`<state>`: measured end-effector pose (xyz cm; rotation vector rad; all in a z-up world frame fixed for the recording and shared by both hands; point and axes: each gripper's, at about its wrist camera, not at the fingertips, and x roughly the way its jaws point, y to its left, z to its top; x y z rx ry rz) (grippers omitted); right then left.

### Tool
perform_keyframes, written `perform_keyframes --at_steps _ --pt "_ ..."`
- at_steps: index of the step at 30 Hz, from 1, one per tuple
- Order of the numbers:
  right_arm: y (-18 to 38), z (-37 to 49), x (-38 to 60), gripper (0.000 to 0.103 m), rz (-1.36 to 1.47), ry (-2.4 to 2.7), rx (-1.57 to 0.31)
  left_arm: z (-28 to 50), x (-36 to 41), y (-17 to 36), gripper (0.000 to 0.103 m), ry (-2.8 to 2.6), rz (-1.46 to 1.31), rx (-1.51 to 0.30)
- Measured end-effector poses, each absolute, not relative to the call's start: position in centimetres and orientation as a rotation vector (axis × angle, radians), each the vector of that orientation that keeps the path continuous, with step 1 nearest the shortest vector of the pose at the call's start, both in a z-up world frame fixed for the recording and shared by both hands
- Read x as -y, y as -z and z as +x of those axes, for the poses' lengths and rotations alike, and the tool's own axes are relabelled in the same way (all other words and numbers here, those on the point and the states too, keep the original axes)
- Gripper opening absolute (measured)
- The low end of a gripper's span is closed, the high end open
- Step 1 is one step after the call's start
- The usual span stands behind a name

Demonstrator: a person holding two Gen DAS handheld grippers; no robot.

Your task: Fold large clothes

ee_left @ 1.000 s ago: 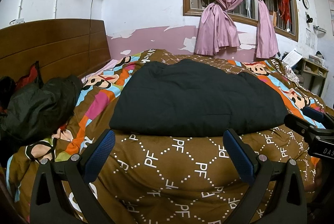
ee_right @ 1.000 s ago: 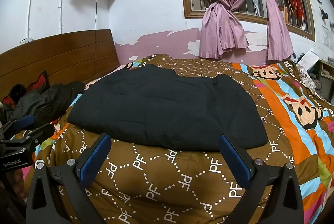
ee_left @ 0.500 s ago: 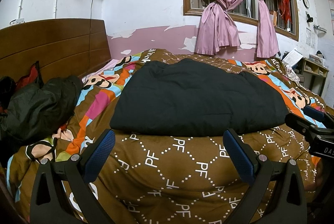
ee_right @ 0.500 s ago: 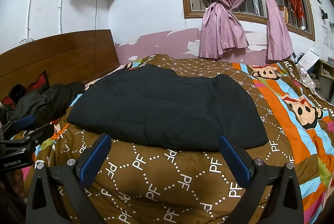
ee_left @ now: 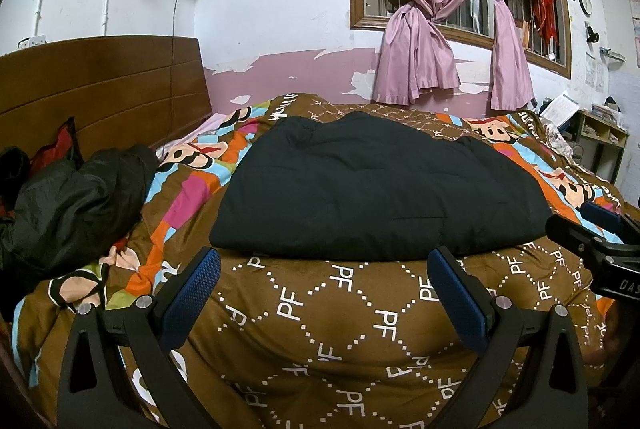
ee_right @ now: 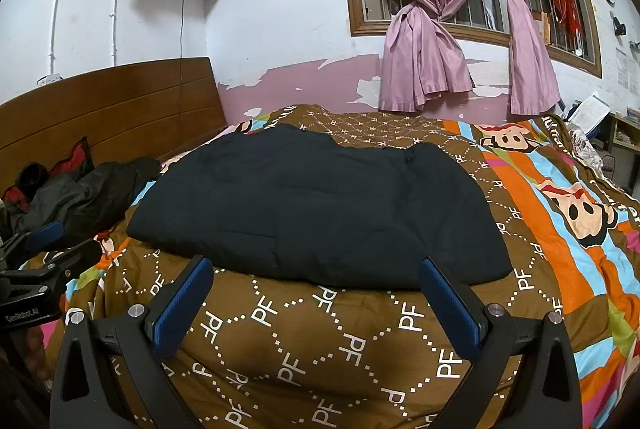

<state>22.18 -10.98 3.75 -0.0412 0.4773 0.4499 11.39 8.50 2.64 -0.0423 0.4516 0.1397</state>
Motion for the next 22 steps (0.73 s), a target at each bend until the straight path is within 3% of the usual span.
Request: perform_keyframes --at_steps 22 --pt "-3.75 22.24 11.11 0.103 -0.033 -0.442 -0.482 11.78 -9.46 -2.57 0.101 -0.124 -0.054 -0.463"
